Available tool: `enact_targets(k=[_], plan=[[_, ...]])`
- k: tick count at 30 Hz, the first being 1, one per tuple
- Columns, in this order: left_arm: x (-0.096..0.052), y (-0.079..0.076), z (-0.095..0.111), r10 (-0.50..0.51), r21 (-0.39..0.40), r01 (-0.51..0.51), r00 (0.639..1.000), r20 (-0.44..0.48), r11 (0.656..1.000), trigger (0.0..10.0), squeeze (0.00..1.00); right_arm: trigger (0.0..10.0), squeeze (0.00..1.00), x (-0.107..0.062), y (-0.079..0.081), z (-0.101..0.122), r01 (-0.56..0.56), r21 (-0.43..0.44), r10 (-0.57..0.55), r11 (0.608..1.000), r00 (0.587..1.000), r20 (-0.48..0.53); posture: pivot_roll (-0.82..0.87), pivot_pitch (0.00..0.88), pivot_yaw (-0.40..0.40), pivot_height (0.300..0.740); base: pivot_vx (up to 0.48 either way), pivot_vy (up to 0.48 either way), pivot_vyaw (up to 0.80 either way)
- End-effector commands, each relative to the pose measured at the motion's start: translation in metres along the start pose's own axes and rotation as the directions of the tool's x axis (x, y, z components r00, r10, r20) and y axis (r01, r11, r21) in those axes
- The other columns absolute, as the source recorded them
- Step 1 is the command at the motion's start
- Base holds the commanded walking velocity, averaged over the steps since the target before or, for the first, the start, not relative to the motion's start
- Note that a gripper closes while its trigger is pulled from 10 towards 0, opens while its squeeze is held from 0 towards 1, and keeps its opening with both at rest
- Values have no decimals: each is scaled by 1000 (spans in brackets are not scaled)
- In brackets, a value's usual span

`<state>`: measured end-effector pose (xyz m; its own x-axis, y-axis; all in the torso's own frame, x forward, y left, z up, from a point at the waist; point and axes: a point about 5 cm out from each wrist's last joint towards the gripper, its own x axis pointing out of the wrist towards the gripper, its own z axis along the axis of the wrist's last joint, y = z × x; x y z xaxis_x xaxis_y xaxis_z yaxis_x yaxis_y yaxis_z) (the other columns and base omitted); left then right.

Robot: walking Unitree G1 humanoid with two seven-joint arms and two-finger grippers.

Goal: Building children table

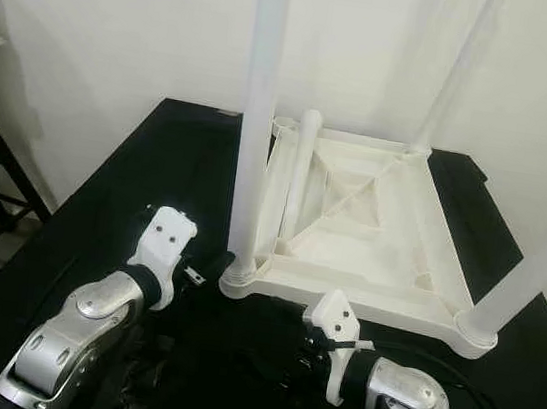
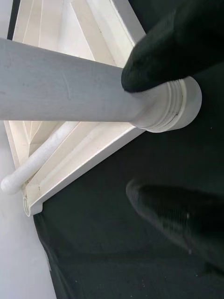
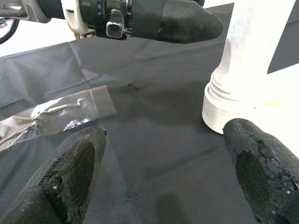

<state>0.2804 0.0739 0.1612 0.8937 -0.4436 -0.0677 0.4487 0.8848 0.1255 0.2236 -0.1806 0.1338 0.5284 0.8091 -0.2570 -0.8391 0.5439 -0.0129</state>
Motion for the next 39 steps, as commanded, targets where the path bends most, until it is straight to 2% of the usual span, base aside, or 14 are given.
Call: enact_targets(k=[1,12,15,17,18,21,22,24,26,29,30,31,35,39], plan=[[0,1,-3,4,-3,-4,1000,-14,1000,0,0,10000,0,0,2,0,-11,-6,11,1000,1000,11,-63,2,-2,740,0,0,0],[1,4,-3,-14,-26,13,1000,-7,1000,0,0,10000,0,-2,3,0,-22,-8,22,1000,1000,6,-72,1,-8,740,0,0,0],[0,12,-4,-70,-18,71,997,18,997,0,0,10000,0,-2,3,0,-25,-7,25,1000,1000,7,-74,2,-7,740,0,0,0],[-4,24,-4,-180,4,181,981,65,984,0,0,10000,0,-2,3,1,-29,-6,29,1000,1000,7,-75,4,-10,740,0,0,0],[-4,24,-4,-180,4,181,981,65,984,0,0,10000,0,-2,3,1,-29,-6,29,1000,1000,7,-75,4,-10,740,0,0,0],[-10,36,-4,-244,39,241,965,93,970,0,0,10000,0,-2,4,1,-33,-6,33,999,999,8,-74,4,-12,740,0,0,0],[-13,44,-3,-295,74,288,949,113,955,0,0,10000,0,-3,3,1,-35,-5,35,999,999,9,-77,6,-13,740,0,0,0],[-13,44,-3,-295,74,288,949,113,955,0,0,10000,0,-3,3,1,-35,-5,35,999,999,9,-77,6,-13,740,0,0,0],[-14,45,-2,-341,110,330,934,111,938,0,0,10000,0,-3,3,2,-36,-5,36,999,999,9,-80,6,-9,740,0,0,0],[-12,47,-2,-327,113,315,939,105,942,0,0,10000,0,-3,3,2,-36,-6,36,999,999,9,-82,5,-1,740,0,0,0],[-10,44,-4,-327,102,318,941,89,943,10000,792,10000,0,-2,3,2,-34,-7,34,999,999,11,-83,6,5,740,0,0,0],[-10,40,-8,-328,89,322,943,61,943,10000,1000,10000,0,-2,3,3,-30,-8,30,1000,999,15,-83,6,10,740,0,0,0],[-17,29,-14,-393,64,391,919,23,918,10000,1000,10000,0,0,4,4,-26,-10,26,1000,999,26,-75,8,12,740,0,0,0],[-19,26,-16,-401,74,400,916,-2,914,10000,1000,10000,0,0,4,5,-30,-6,31,1000,999,33,-70,10,13,740,0,0,0]])
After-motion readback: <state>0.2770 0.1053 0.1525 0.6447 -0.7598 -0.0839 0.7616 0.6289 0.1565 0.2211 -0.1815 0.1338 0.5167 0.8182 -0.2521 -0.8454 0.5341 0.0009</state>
